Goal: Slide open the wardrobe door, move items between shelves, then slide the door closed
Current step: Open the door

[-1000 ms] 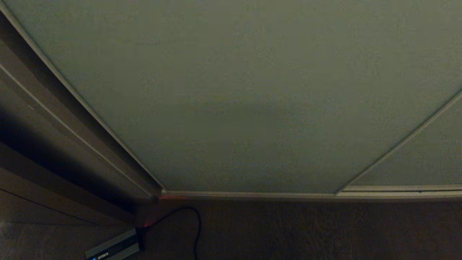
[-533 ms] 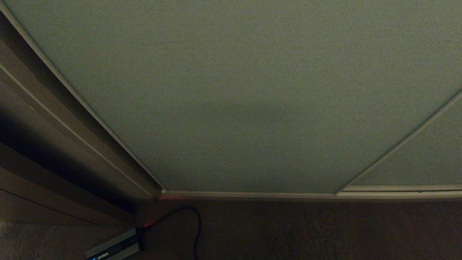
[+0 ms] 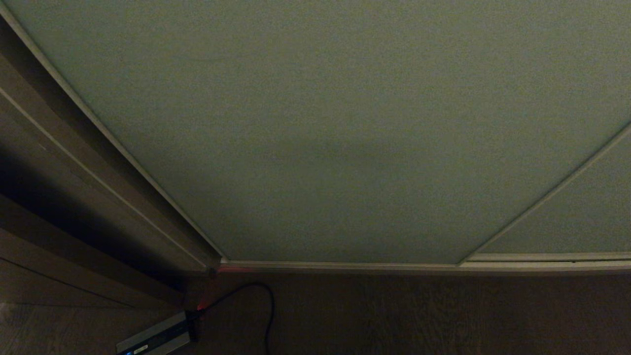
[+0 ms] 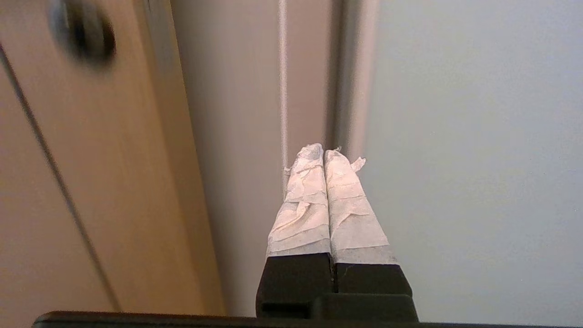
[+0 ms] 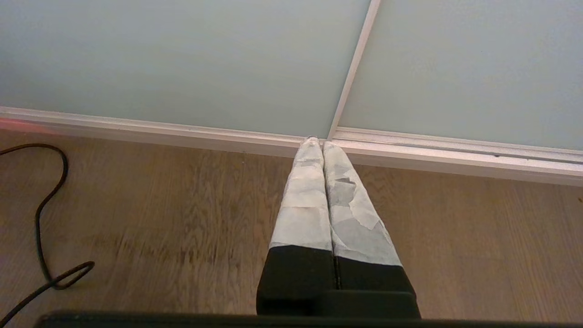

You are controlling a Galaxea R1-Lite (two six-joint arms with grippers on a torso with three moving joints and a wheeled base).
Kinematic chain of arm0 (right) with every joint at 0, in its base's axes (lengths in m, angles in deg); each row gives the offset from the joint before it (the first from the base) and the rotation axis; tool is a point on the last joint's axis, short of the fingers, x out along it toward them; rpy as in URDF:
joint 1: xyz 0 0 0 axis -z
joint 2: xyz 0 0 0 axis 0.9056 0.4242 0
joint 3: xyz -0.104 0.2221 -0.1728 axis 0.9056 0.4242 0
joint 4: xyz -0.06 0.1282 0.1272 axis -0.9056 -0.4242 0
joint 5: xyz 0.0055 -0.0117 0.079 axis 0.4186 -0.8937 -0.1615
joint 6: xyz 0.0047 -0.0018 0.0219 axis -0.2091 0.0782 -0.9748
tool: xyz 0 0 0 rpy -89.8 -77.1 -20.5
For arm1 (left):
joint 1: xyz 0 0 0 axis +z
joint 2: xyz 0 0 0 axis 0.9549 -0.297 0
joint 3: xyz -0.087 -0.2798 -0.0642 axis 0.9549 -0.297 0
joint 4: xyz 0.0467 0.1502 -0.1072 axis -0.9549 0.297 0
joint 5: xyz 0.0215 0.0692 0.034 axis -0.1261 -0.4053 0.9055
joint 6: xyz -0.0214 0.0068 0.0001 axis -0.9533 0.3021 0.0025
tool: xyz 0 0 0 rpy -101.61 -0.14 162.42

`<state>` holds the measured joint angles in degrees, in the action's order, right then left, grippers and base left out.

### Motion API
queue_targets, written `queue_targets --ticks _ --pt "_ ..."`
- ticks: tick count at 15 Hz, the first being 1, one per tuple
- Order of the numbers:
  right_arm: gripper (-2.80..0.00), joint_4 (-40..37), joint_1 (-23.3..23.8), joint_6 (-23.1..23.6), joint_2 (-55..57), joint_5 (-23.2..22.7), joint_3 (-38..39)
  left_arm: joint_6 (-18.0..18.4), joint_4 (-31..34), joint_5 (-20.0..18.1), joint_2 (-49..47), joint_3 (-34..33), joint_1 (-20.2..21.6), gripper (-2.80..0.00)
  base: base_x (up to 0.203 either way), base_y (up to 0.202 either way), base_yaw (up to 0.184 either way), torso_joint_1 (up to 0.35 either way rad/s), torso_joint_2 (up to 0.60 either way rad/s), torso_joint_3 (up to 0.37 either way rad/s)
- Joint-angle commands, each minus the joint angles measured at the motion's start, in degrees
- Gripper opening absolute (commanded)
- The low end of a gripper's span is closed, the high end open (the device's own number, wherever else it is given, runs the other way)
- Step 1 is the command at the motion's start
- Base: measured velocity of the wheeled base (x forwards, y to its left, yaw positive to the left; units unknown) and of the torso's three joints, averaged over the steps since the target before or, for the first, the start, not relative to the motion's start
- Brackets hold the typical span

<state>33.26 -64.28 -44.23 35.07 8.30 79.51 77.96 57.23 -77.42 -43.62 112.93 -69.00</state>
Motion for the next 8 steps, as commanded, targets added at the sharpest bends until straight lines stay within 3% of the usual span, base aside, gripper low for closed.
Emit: queue_targets --ticks 1,8 --pt "-2.8 0.0 0.0 0.0 0.2 0.0 0.2 -0.5 -8.3 0.2 -11.7 4.1 3.9 -2.8 0.0 0.0 0.0 0.0 0.0 0.0" --pt "-2.8 0.0 0.0 0.0 0.2 0.0 0.2 -0.7 -10.9 0.3 -23.4 16.6 5.2 -2.8 0.0 0.0 0.0 0.0 0.0 0.0"
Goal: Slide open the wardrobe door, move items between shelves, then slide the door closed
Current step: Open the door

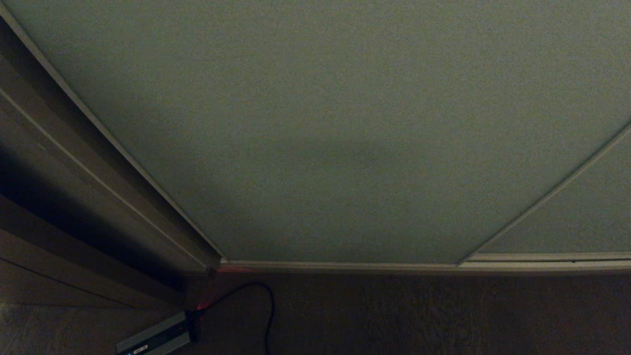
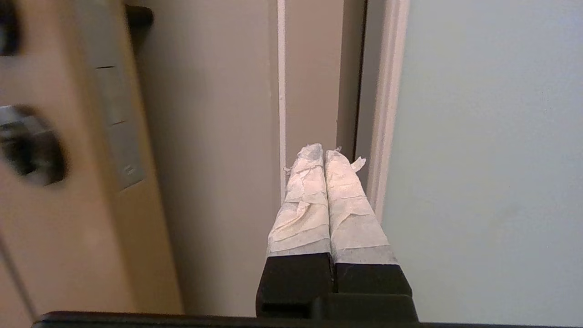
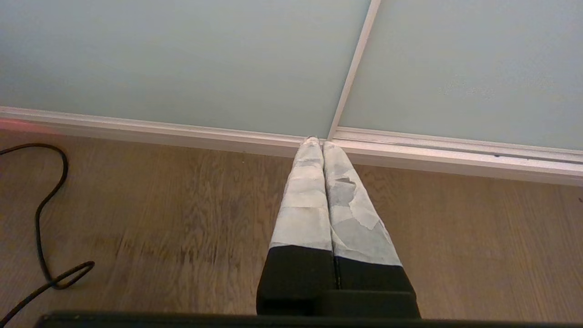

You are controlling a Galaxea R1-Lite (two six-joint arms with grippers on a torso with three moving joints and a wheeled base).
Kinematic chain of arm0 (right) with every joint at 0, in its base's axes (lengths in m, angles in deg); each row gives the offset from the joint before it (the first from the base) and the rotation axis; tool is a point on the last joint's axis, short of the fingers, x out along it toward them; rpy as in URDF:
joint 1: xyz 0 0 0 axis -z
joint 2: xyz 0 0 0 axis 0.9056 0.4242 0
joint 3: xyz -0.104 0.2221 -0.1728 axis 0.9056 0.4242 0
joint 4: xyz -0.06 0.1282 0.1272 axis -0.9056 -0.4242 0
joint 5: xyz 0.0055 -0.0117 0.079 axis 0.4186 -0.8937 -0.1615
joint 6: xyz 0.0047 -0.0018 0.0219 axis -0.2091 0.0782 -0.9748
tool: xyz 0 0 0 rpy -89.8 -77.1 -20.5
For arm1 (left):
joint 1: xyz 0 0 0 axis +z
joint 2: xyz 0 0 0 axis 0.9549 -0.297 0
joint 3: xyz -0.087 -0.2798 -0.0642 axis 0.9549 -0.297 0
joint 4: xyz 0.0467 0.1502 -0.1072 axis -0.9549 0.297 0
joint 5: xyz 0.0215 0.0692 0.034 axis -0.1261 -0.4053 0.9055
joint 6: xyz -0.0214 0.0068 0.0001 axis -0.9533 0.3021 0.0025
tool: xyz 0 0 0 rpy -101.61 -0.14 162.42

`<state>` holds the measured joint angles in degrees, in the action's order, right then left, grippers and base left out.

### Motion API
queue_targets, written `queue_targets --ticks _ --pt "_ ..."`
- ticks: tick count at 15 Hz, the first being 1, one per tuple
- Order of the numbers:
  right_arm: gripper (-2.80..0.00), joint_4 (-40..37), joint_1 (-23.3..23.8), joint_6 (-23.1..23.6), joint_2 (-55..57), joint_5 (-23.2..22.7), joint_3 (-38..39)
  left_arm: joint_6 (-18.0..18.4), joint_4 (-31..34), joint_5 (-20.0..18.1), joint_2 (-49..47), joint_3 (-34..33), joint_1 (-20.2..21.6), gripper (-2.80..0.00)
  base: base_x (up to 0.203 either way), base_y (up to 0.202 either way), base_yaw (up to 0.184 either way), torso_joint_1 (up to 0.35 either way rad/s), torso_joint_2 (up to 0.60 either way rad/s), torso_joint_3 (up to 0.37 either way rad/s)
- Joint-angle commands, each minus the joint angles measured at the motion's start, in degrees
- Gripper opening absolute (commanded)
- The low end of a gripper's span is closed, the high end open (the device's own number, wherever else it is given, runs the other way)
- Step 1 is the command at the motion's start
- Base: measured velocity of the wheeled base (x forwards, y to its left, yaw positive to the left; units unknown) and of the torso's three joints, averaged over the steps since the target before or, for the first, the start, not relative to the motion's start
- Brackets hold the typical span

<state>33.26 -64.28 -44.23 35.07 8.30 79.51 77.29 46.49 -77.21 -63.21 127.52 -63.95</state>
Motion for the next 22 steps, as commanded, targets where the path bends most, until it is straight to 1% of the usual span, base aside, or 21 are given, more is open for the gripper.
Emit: queue_targets --ticks 1,5,6,8,10,14,21,22 --pt "-2.8 0.0 0.0 0.0 0.2 0.0 0.2 -0.2 0.2 0.0 -4.8 3.1 0.2 -2.8 0.0 0.0 0.0 0.0 0.0 0.0" --pt "-2.8 0.0 0.0 0.0 0.2 0.0 0.2 -0.4 1.4 -0.5 -8.6 6.8 0.2 -2.8 0.0 0.0 0.0 0.0 0.0 0.0" --pt "-2.8 0.0 0.0 0.0 0.2 0.0 0.2 -0.7 2.4 -0.5 -9.5 7.8 0.2 -2.8 0.0 0.0 0.0 0.0 0.0 0.0" --pt "-2.8 0.0 0.0 0.0 0.2 0.0 0.2 -2.6 5.4 -0.5 -11.3 10.8 0.2 -2.8 0.0 0.0 0.0 0.0 0.0 0.0" --pt "-2.8 0.0 0.0 0.0 0.2 0.0 0.2 -3.3 7.9 -0.7 -12.6 13.4 0.2 -2.8 0.0 0.0 0.0 0.0 0.0 0.0" --pt "-2.8 0.0 0.0 0.0 0.2 0.0 0.2 -3.7 8.7 -3.9 -14.1 14.5 0.2 -2.8 0.0 0.0 0.0 0.0 0.0 0.0" --pt "-2.8 0.0 0.0 0.0 0.2 0.0 0.2 -3.7 8.8 -4.4 -17.4 18.0 0.2 -2.8 0.0 0.0 0.0 0.0 0.0 0.0" --pt "-2.8 0.0 0.0 0.0 0.2 0.0 0.2 -3.7 8.8 -4.9 -17.7 18.2 0.2 -2.8 0.0 0.0 0.0 0.0 0.0 0.0"
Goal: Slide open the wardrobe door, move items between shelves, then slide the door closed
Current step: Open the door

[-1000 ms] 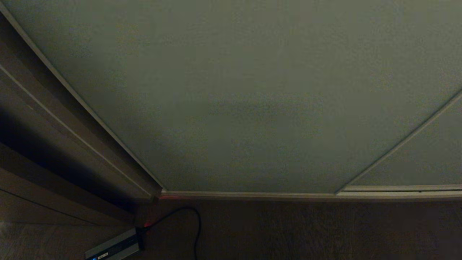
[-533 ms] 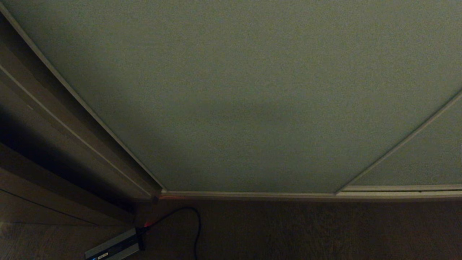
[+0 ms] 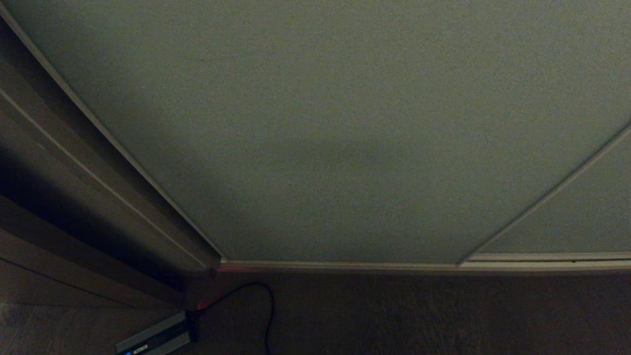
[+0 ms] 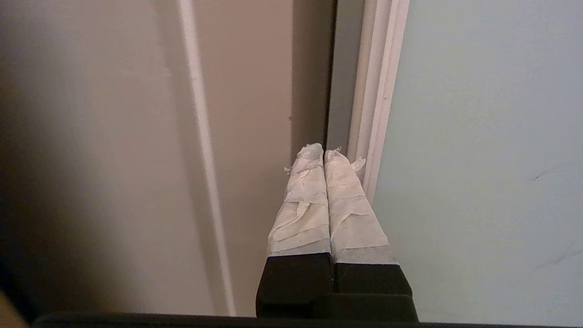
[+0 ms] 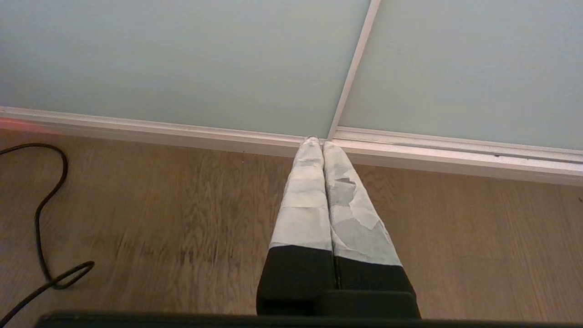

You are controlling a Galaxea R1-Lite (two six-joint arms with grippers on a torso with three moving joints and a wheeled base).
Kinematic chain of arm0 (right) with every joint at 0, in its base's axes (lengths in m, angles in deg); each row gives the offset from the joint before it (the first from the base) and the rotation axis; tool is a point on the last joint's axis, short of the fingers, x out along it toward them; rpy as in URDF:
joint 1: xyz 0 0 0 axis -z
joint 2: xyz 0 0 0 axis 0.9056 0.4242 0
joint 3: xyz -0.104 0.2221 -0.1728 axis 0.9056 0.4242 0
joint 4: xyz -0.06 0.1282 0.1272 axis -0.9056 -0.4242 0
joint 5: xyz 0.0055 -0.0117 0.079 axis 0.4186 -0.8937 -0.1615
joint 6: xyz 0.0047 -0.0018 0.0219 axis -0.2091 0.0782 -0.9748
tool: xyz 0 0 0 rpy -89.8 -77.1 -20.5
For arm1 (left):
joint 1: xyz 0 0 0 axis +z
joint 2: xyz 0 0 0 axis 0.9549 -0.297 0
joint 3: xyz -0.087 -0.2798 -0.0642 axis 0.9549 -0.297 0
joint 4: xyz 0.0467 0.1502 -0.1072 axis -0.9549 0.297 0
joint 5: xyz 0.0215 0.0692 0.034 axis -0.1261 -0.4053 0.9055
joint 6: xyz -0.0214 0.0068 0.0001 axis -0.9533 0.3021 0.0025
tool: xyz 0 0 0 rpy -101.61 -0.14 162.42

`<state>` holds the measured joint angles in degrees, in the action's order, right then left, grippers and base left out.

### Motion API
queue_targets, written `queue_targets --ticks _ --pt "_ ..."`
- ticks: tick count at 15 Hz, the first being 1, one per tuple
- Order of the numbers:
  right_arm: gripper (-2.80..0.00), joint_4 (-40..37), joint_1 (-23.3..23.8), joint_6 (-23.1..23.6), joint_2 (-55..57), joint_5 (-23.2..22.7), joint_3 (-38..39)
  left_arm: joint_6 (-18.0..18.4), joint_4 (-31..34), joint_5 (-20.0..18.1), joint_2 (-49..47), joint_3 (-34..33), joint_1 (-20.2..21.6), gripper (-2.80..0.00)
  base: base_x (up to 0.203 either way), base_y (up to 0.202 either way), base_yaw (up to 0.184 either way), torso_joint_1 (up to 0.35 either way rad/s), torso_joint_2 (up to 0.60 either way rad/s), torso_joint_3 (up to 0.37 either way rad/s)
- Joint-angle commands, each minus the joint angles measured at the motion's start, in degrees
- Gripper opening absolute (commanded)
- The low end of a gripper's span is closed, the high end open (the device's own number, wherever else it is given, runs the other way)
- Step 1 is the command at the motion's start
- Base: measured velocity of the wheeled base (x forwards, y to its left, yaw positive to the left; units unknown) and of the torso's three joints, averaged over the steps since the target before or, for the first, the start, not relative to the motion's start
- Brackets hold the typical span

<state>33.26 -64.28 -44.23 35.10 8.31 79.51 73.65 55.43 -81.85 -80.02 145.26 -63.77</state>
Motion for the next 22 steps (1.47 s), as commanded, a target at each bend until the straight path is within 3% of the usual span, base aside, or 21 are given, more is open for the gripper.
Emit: queue_targets --ticks 1,8,16,22 --pt "-2.8 0.0 0.0 0.0 0.2 0.0 0.2 -0.1 -0.1 -1.4 -1.1 0.6 0.0 -2.8 0.0 0.0 0.0 0.0 0.0 0.0" --pt "-2.8 0.0 0.0 0.0 0.2 0.0 0.2 -1.7 4.4 -3.5 -2.4 2.1 0.1 -2.8 0.0 0.0 0.0 0.0 0.0 0.0" --pt "-2.8 0.0 0.0 0.0 0.2 0.0 0.2 -0.1 3.8 -2.9 -2.7 4.0 1.2 -2.8 0.0 0.0 0.0 0.0 0.0 0.0" --pt "-2.8 0.0 0.0 0.0 0.2 0.0 0.3 -1.1 3.9 -3.0 -5.6 5.2 1.7 -2.8 0.0 0.0 0.0 0.0 0.0 0.0"
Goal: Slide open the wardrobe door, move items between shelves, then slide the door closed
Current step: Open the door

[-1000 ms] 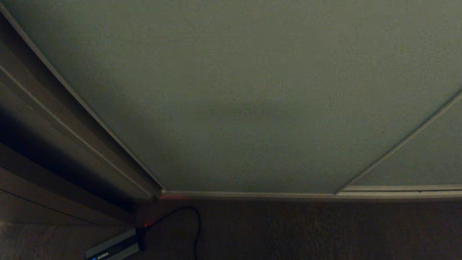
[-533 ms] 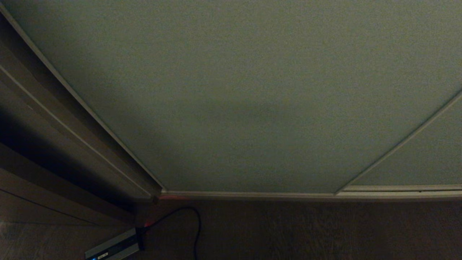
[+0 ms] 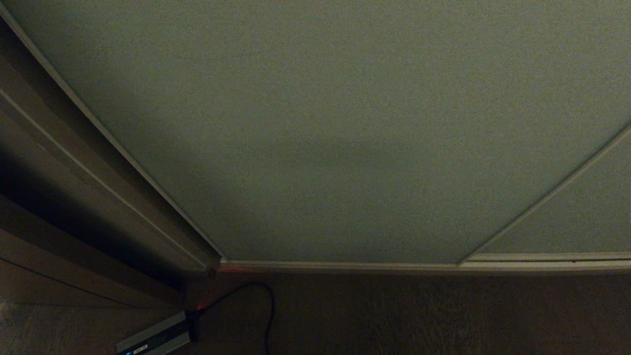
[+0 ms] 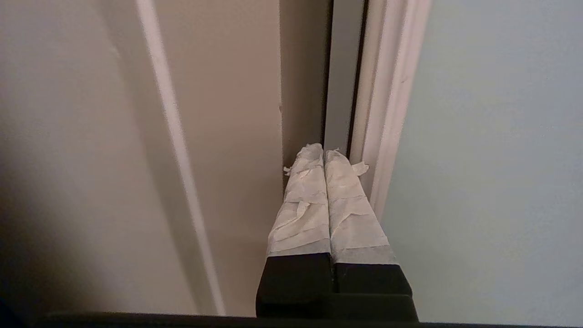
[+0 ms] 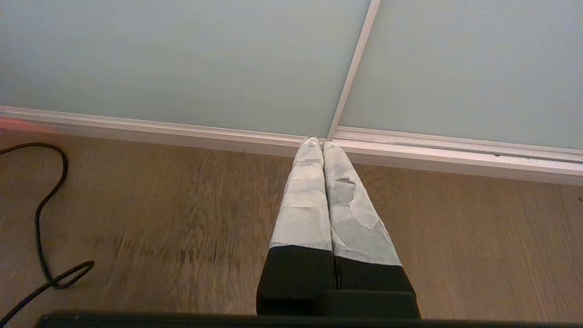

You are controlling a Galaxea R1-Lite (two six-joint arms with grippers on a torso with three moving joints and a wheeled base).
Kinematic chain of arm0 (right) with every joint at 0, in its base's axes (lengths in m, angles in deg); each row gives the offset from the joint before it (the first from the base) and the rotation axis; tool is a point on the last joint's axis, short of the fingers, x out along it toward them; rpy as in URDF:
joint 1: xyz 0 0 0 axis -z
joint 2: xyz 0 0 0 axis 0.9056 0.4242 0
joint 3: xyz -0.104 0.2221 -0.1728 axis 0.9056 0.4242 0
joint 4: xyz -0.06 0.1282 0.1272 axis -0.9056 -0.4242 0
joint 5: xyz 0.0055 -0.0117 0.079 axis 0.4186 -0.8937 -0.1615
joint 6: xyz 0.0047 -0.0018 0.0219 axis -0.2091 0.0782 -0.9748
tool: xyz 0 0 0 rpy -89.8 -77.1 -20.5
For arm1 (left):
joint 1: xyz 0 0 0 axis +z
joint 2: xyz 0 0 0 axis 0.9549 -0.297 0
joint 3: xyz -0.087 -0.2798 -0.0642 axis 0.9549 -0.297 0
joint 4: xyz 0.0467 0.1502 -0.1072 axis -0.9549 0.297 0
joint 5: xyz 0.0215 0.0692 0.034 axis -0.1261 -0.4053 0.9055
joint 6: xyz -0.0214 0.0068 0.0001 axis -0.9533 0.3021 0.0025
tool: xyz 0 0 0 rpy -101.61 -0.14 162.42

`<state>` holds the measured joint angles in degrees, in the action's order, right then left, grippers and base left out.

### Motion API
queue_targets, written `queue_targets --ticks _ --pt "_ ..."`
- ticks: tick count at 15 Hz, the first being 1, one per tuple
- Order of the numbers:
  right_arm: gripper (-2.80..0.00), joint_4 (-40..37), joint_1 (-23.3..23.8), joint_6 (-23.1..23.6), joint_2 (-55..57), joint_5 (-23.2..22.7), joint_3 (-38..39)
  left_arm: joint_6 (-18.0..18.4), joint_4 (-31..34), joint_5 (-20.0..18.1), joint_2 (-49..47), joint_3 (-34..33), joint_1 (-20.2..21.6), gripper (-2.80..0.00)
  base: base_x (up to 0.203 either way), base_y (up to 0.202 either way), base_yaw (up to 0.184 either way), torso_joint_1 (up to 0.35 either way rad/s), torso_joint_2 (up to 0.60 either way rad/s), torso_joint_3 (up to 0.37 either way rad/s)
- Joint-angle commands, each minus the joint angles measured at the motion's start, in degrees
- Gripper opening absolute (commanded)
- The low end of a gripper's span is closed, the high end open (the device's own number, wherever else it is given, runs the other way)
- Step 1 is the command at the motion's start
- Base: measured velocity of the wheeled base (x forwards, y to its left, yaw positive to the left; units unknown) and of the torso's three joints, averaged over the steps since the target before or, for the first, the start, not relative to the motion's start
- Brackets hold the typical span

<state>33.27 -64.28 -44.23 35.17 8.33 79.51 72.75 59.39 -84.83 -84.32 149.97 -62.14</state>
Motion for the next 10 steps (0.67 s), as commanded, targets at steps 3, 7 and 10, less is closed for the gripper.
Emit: queue_targets --ticks 3,7,10 --pt "-2.8 0.0 0.0 0.0 0.1 0.0 0.2 -0.4 0.4 -0.4 -3.0 2.5 0.0 -2.8 0.0 0.0 0.0 0.0 0.0 0.0" --pt "-2.8 0.0 0.0 0.0 0.1 0.0 0.2 -0.2 0.1 -1.4 -4.1 3.3 0.0 -2.8 0.0 0.0 0.0 0.0 0.0 0.0" --pt "-2.8 0.0 0.0 0.0 0.1 0.0 0.2 -0.3 0.2 -4.1 -3.7 3.3 -0.6 -2.8 0.0 0.0 0.0 0.0 0.0 0.0"
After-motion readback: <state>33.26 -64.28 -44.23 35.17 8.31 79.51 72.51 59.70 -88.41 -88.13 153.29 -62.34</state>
